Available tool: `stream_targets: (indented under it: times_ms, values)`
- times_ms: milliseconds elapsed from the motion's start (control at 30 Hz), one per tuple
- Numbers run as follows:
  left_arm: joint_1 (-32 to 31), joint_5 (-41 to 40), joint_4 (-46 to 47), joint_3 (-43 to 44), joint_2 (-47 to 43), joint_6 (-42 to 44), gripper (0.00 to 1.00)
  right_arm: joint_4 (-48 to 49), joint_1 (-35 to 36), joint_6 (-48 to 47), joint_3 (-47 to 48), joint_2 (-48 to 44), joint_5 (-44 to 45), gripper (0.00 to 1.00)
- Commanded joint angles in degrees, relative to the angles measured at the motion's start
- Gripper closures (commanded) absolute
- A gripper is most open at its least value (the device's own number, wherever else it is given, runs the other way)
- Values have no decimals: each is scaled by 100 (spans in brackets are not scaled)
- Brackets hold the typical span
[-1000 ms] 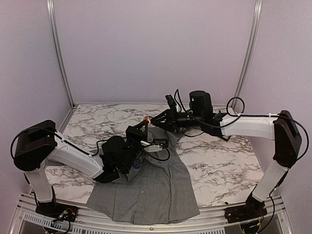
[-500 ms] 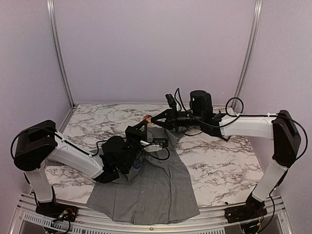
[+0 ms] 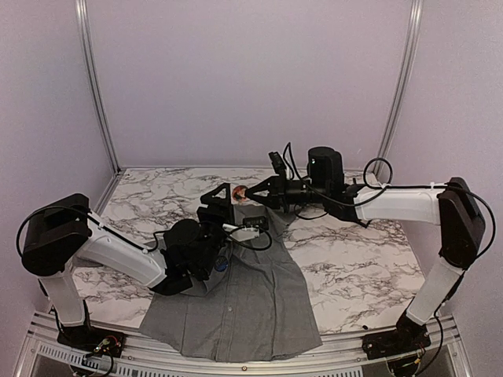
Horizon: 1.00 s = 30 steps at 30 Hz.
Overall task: Remove the brooch from the garment
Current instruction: Pass from the left arm to the right, then place the brooch in the brooch box.
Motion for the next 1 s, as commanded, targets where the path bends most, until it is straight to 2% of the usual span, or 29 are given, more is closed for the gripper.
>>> stream_targets:
  times_ms: [0, 100, 167, 267, 367, 500, 733, 967]
  values:
    - [-84, -564, 2196, -53, -230, -584, 14, -12, -131, -223, -68, -8, 233, 100]
    - [-110, -857, 1722, -104, -387, -1174, 2, -132, -200, -367, -111, -36, 431, 100]
    - [-121, -1025, 1157, -142, -607, -1837, 1, -274, -267, -478, -159, -58, 603, 100]
    - [-122, -1054, -645, -189, -1165, -3543, 1, -284, -404, -544, -335, -126, 740, 100]
    - [-90, -640, -2635, -95, -1746, -5282, 1, -357, -592, -653, -529, -218, 879, 100]
    - [10, -24, -4043, 41, -2194, -6726, 1, -397, -925, -756, -835, -353, 983, 100]
    - [460, 1033, -5280, 104, -2755, -8450, 1, -491, -1781, -996, -1439, -680, 1178, 100]
    - [1125, 2057, -5564, -82, -3257, -9460, 1, -555, -2884, -1271, -1962, -828, 1313, 100]
